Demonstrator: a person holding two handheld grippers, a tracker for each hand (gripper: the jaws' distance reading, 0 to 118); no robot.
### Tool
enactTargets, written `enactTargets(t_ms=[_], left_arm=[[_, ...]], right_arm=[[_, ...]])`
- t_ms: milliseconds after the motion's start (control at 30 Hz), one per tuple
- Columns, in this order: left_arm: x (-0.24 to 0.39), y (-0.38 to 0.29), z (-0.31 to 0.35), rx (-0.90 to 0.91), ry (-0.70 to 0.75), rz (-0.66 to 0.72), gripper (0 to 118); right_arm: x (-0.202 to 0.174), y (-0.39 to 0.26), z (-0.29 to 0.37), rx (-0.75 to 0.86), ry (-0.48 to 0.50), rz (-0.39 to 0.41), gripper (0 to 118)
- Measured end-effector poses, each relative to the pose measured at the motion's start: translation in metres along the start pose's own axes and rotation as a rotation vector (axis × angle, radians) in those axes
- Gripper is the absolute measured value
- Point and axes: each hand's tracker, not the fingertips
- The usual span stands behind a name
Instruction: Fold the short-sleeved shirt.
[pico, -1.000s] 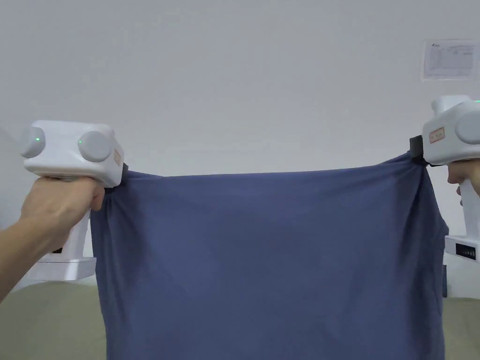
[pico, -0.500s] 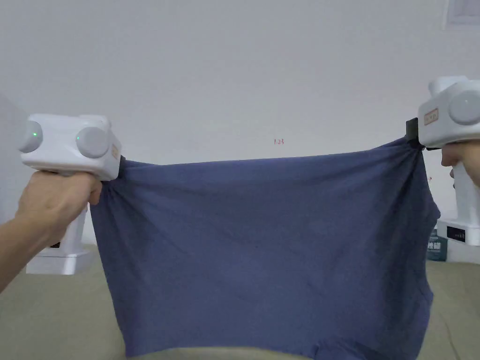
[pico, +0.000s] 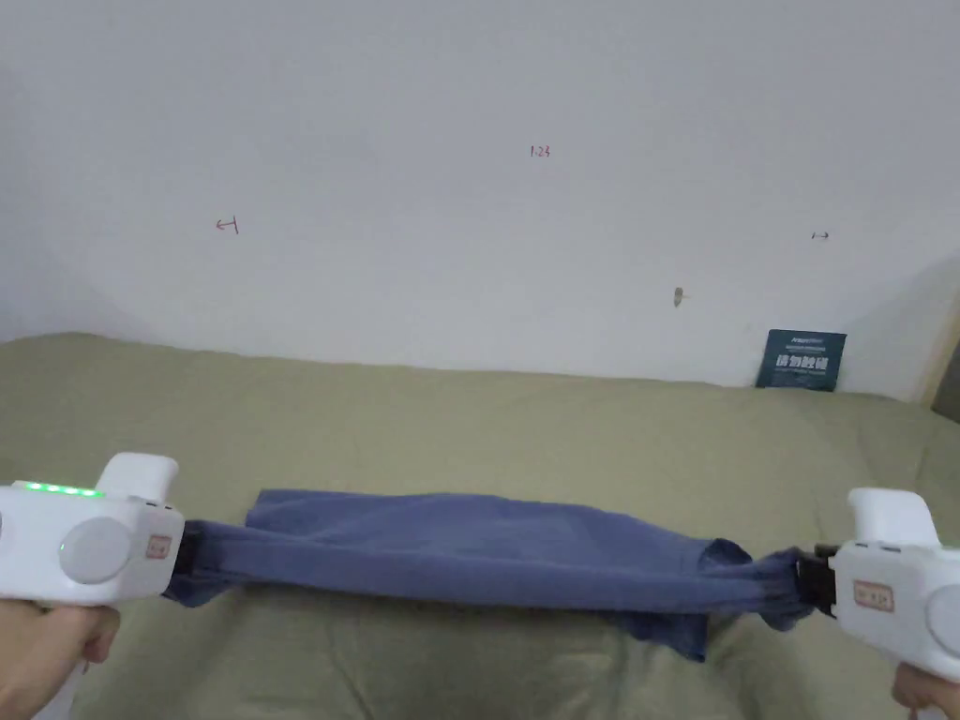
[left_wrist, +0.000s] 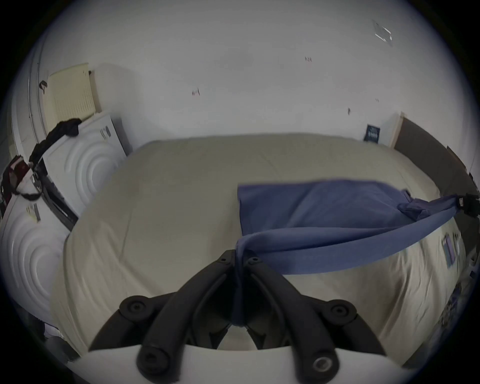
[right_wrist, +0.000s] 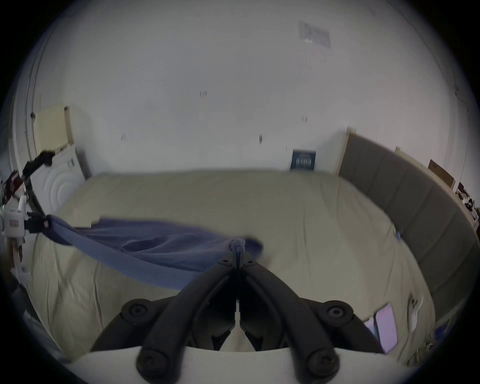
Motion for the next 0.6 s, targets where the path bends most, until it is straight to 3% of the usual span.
enactTargets(t_ms=[67,167,333,600], left_arm=[[0.000,-0.039,0.017,-0.017,-0.006,-0.009,3],[-0.007,-0.092,0.044,-0.055,-0.025,0.003,3],[-0.019,-0.167,0.096,-0.088,-0.048,0.077,3],[-0.035,-0.224,0.145,-0.098,-0.053,0.102,3]], right_arm=[[-0.001,-0.049,0.026,-0.007,0.007,-0.041,2],[-0.001,-0.108,0.060,-0.102,0.058,0.020,2],[-0.002,-0.189,0.117,-0.098,0.075,-0.040,2],[0.000,-0.244,0.155,-0.134,0.104,-0.076,2]])
